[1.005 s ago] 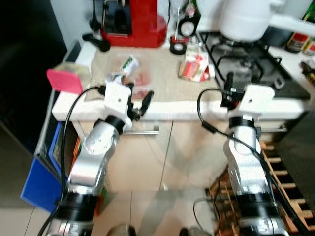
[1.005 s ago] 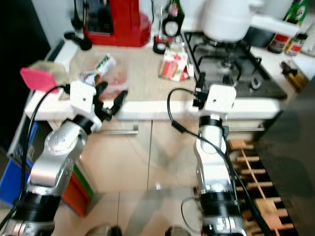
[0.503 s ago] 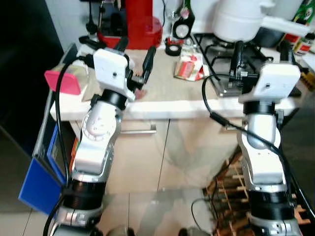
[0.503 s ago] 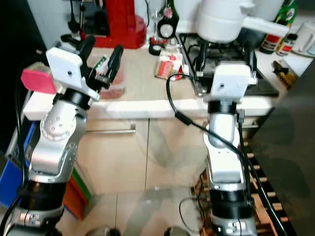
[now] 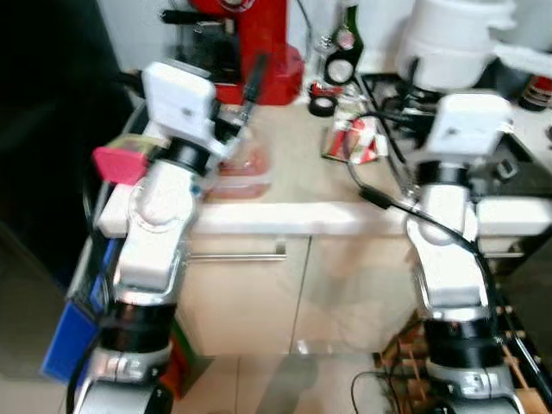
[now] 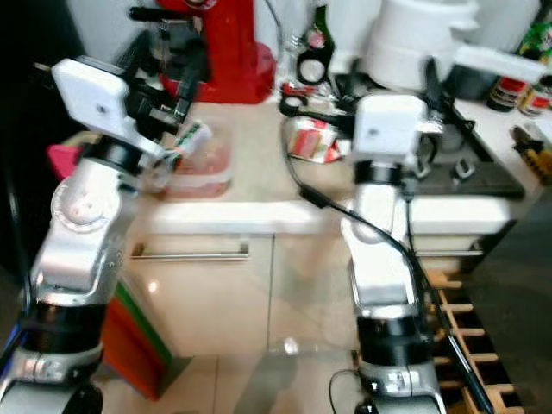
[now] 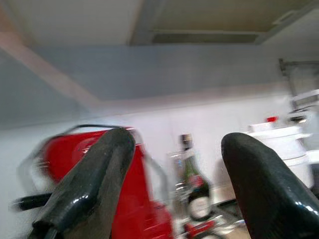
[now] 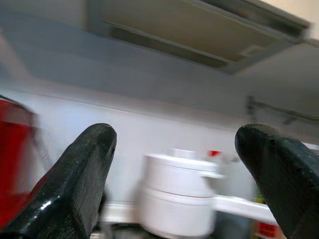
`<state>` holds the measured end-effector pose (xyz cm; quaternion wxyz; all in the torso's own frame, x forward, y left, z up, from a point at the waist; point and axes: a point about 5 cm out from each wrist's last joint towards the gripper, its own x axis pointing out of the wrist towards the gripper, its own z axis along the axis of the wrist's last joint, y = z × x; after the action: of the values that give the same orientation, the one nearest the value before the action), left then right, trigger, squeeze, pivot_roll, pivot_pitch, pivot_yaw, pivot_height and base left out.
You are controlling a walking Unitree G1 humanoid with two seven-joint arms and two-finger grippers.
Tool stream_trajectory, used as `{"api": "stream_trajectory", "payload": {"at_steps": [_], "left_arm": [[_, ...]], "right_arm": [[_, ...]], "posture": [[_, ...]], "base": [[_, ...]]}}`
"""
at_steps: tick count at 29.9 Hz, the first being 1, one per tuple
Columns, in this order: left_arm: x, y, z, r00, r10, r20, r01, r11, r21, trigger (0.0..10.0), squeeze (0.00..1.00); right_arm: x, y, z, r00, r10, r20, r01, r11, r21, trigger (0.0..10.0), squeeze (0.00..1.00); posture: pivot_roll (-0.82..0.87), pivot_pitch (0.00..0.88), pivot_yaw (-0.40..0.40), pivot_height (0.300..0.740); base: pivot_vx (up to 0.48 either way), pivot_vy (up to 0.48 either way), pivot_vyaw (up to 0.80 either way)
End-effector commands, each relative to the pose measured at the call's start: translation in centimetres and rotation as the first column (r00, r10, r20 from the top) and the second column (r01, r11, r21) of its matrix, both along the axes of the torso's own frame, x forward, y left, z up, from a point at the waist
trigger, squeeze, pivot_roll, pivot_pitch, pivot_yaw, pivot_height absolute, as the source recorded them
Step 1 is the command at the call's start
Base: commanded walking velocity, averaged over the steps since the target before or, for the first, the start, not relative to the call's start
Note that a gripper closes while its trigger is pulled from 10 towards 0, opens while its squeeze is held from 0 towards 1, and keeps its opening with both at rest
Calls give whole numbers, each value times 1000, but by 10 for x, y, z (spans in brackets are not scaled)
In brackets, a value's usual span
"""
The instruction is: Restocking fridge
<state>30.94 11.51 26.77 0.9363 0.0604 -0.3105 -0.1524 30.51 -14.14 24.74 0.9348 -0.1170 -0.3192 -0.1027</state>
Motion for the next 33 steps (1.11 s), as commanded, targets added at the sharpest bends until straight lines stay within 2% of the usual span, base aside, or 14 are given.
{"api": "stream_trajectory", "payload": {"at_steps": [1,2,4,5,6,12,16,17,18,20,26,27,31,33], "left_arm": [[0,-10,5,999,-30,17,29,999,15,10000,0],[0,-12,6,999,-9,31,8,999,43,10000,0],[0,-12,10,999,-32,29,31,999,20,10000,0],[0,-12,10,999,-32,29,31,999,20,10000,0],[-1,-11,12,999,-39,31,38,999,31,10000,0],[1,-9,9,998,-56,-19,57,998,15,10000,0],[3,-7,5,994,-78,-72,80,997,19,10000,0],[3,-7,5,994,-78,-72,80,997,19,10000,0],[2,-2,5,992,-80,-93,83,996,29,10000,0],[2,4,5,991,-78,-111,83,995,47,10000,0],[-1,19,12,991,-63,-118,79,988,134,10000,0],[-1,19,12,991,-63,-118,79,988,134,10000,0],[-5,25,17,990,-61,-125,81,983,162,10000,0],[-6,26,17,990,-60,-127,81,982,168,10000,0]], "right_arm": [[3,-8,1,1000,-24,-16,24,1000,14,10000,0],[4,-8,2,1000,-9,-22,10,999,50,10000,0],[5,-9,6,1000,13,-28,-10,993,119,10000,0],[5,-9,6,1000,13,-28,-10,993,119,10000,0],[4,-8,9,999,43,-28,-38,983,177,10000,0],[6,-1,7,986,161,-51,-135,933,334,10000,0],[24,-7,-9,969,204,-141,-103,847,521,10000,0],[24,-7,-9,969,204,-141,-103,847,521,10000,0],[31,-7,-19,959,219,-178,-76,808,584,10000,0],[37,-6,-28,948,237,-210,-49,766,640,10000,0],[44,14,-43,909,344,-235,-55,657,752,10000,0],[44,14,-43,909,344,-235,-55,657,752,10000,0],[45,24,-50,889,399,-225,-48,569,821,10000,0],[46,26,-51,886,406,-223,-49,562,826,10000,0]], "posture": [[-3,0,7,740],[-4,0,5,740],[2,0,5,740],[2,0,5,740],[1,0,12,740],[3,9,35,740],[31,32,72,740],[31,32,72,740],[53,48,92,740],[72,57,99,740],[136,88,126,740],[136,88,126,740],[162,111,136,740],[164,114,138,740]], "base": [[461,0,0],[461,0,0],[0,0,0],[0,0,0],[0,0,0],[0,0,0],[0,0,0],[0,0,0],[0,0,0],[0,0,0],[0,0,0],[0,0,0],[0,0,0],[0,0,0]]}}
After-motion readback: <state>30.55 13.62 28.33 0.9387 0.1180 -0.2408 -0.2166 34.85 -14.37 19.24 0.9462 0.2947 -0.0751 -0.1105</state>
